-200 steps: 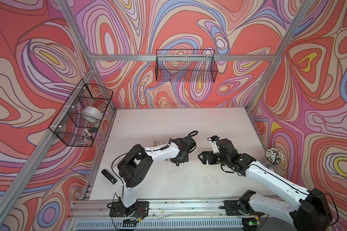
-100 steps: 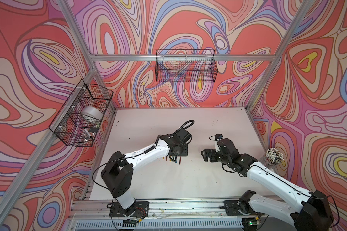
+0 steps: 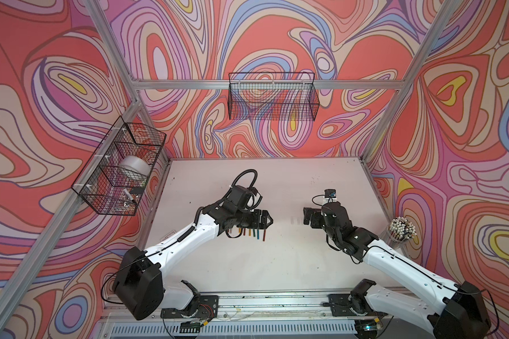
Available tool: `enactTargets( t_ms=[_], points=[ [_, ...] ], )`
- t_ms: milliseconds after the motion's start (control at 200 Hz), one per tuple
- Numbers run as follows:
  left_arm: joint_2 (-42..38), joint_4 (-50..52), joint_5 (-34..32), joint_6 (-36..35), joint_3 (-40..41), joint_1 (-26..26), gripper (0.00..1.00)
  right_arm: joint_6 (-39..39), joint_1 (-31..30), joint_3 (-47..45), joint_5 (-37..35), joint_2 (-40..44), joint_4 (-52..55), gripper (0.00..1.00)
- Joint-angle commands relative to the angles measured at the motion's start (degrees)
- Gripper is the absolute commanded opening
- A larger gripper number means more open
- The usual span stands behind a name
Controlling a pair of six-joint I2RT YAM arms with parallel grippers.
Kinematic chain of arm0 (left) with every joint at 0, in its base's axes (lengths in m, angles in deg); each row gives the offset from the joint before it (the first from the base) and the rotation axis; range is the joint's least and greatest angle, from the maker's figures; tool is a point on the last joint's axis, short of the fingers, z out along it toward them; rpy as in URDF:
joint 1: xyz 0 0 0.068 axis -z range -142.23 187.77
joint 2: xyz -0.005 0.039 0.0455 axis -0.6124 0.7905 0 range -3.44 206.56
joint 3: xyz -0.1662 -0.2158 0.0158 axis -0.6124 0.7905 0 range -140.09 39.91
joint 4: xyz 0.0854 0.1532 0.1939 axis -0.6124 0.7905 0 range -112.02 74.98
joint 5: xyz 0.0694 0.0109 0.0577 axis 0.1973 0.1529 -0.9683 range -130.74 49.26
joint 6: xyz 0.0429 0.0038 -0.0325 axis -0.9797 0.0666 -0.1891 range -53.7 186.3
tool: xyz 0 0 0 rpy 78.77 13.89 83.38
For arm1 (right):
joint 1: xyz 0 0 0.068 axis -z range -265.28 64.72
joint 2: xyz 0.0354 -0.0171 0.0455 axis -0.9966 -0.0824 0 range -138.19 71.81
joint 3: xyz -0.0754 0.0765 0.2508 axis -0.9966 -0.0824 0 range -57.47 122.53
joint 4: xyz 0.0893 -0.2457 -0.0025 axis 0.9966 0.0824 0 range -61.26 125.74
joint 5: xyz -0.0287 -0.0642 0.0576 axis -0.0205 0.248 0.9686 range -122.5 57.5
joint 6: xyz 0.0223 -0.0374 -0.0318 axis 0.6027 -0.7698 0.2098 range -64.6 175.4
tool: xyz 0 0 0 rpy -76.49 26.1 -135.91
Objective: Remove protective caps from carving knives
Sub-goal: Reset both arms
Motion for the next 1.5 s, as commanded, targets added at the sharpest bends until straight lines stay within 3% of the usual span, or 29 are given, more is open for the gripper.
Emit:
enactTargets(
  t_ms=[0, 180, 300, 391, 491, 616, 801, 916, 1017, 1167, 1212, 1357, 1492],
  points=[
    [-2.4, -2.0, 3.6, -4.2, 1.5, -1.6, 0.86, -5.1, 0.2, -3.6, -8.1, 1.5, -7.8, 0.98],
    [-3.0, -2.5, 3.1, -6.9, 3.0, -4.6, 0.93, -8.6, 4.2, -8.4, -8.7, -0.4, -16.2, 0.98],
    [-2.9, -3.2, -0.3, -8.9, 4.0, -6.3, 1.0, -9.4, 10.3, -9.9, -7.8, -2.1, -18.9, 0.98],
    [-2.3, -3.8, -2.6, -9.8, 4.6, -8.3, 1.0, -12.3, 15.9, -11.0, -3.4, -2.0, -22.3, 0.98],
    [-1.5, -5.0, -6.1, -10.2, 6.0, -11.3, 1.0, -17.8, 18.8, -14.2, -4.0, -2.6, -30.6, 0.98],
    [-0.9, -7.5, -10.7, -11.1, 8.5, -15.1, 1.0, -17.0, 23.7, -16.0, -1.3, -6.9, -37.9, 0.98],
    [-1.5, -12.8, -21.1, -15.1, 12.1, -18.3, 1.0, -16.7, 26.8, -19.9, -1.6, -20.4, -61.3, 0.98],
    [-1.5, -15.3, -27.8, -17.8, 13.7, -19.6, 1.0, -18.4, 28.5, -19.4, 3.4, -27.0, -71.7, 0.98],
    [-2.6, -19.7, -29.7, -17.7, 17.1, -22.6, 0.97, -18.8, 29.9, -17.6, 5.2, -31.8, -73.4, 0.98],
    [-4.6, -23.5, -23.3, -16.4, 19.3, -30.0, 0.98, -18.2, 32.0, -16.8, 9.4, -39.7, -80.1, 0.98],
    [-4.9, -24.7, -23.4, -18.2, 19.6, -31.0, 0.98, -17.2, 33.0, -15.0, 12.0, -37.9, -73.5, 0.98],
    [-4.5, -33.9, -28.6, -25.6, 23.3, -31.2, 1.0, -18.6, 33.6, -11.7, 15.5, -39.1, -69.8, 0.98],
    [-1.1, -50.9, -27.8, -32.0, 30.4, -31.3, 1.0, -18.6, 33.6, -11.9, 15.6, -38.9, -69.5, 0.98]
  ],
)
